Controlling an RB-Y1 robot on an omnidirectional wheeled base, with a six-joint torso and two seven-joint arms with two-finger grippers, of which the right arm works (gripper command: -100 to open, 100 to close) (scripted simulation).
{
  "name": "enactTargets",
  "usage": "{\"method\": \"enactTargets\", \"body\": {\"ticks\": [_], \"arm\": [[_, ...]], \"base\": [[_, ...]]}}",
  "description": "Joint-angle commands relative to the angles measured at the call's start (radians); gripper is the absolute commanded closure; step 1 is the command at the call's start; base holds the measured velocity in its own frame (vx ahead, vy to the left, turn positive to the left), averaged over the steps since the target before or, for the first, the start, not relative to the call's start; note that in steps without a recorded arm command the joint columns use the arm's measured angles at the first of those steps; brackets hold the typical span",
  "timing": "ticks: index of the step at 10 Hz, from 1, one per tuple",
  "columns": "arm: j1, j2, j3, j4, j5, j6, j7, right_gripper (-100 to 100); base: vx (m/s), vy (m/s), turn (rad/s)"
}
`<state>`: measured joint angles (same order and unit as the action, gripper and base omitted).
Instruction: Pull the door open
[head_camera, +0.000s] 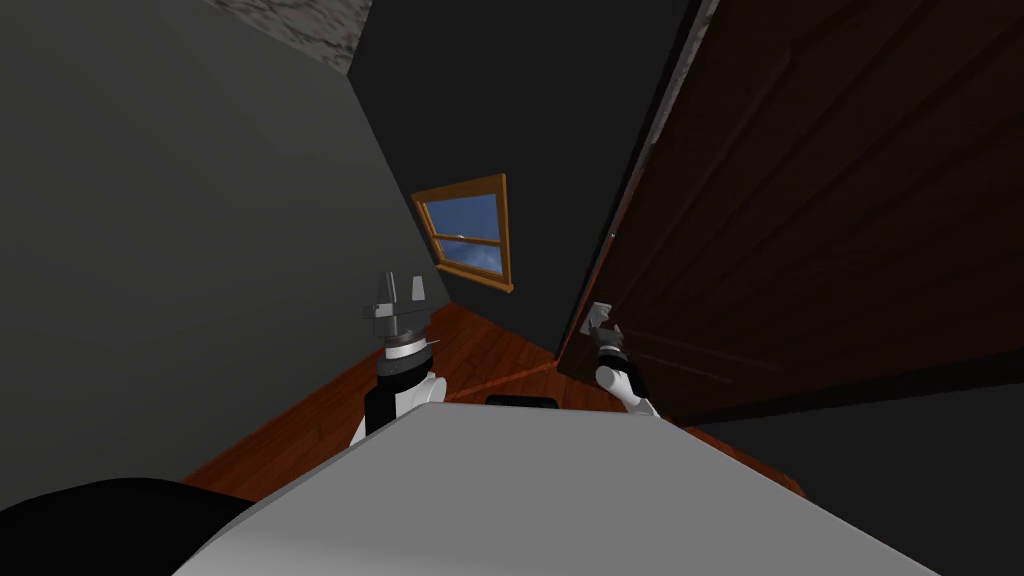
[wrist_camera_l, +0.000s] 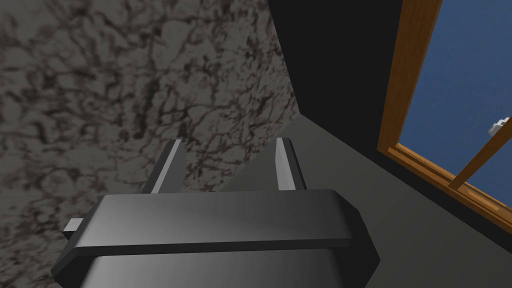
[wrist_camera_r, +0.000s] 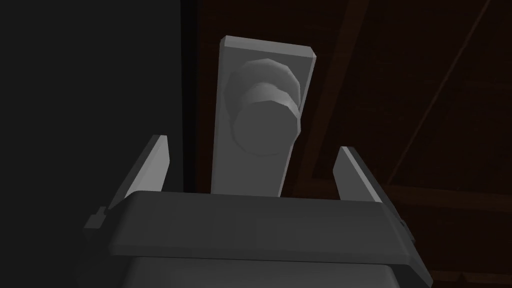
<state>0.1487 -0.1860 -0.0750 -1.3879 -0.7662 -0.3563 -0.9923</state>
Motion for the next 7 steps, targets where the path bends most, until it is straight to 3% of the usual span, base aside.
{"method": "enactTargets", "body": {"ticks": [1,3,4,5,7], "arm": [[-0.002,-0.031,-0.016,0.022,-0.012,-0.013,-0.027,-100],[0.002,-0.057,-0.029,0.033,-0.022,-0.02,-0.047,-100],[0.002,-0.05,-0.023,0.03,-0.018,-0.02,-0.04,-100],[0.002,-0.05,-0.023,0.03,-0.018,-0.02,-0.04,100],[0.002,-0.05,-0.023,0.03,-0.018,-0.02,-0.04,100]], "base": [[0.202,-0.032,0.146],[0.183,-0.041,0.102],[0.068,-0.018,0.017],[-0.007,-0.004,-0.043],[-0.027,0.001,0.009]]}}
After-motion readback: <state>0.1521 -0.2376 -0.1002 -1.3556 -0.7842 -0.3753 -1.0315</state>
